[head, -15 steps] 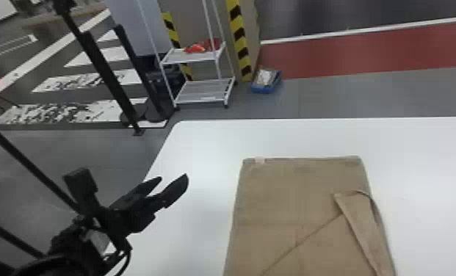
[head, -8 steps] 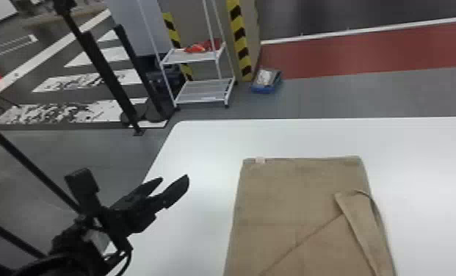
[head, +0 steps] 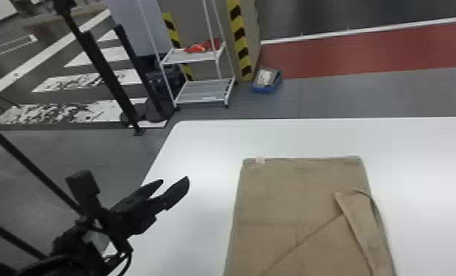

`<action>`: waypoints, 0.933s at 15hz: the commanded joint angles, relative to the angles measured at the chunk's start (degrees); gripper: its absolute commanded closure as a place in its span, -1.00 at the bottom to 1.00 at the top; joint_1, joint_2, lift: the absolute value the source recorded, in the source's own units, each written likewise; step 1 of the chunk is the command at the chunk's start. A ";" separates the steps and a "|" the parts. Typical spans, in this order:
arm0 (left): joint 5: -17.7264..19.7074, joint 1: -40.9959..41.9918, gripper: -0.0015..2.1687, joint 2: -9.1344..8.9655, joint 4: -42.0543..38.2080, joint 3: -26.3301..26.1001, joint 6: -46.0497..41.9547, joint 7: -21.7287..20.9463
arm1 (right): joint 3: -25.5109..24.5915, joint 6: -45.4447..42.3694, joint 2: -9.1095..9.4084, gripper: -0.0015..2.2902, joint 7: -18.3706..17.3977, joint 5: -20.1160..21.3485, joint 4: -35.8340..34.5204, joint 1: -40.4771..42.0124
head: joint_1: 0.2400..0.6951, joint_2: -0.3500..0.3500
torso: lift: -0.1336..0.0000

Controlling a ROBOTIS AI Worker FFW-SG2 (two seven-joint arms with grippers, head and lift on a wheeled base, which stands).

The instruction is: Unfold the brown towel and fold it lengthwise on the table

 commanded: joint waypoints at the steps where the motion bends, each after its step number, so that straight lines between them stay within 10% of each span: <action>1: 0.00 0.00 -0.97 -0.24 0.19 0.01 0.00 0.00 | -0.14 0.36 -0.03 -0.28 0.32 0.33 -0.06 0.01 | 1.00 1.00 | -0.64; 7: 0.00 0.00 -0.97 -0.24 0.37 0.37 0.00 -0.53 | -2.95 0.36 0.67 0.45 -1.87 -3.72 -2.09 0.10 | 1.00 1.00 | -0.64; 14: -2.46 -3.69 -0.93 -0.24 2.21 0.19 1.41 -2.90 | -26.59 0.00 4.98 0.45 -8.38 -26.48 -5.60 -2.27 | 1.00 0.86 | -0.64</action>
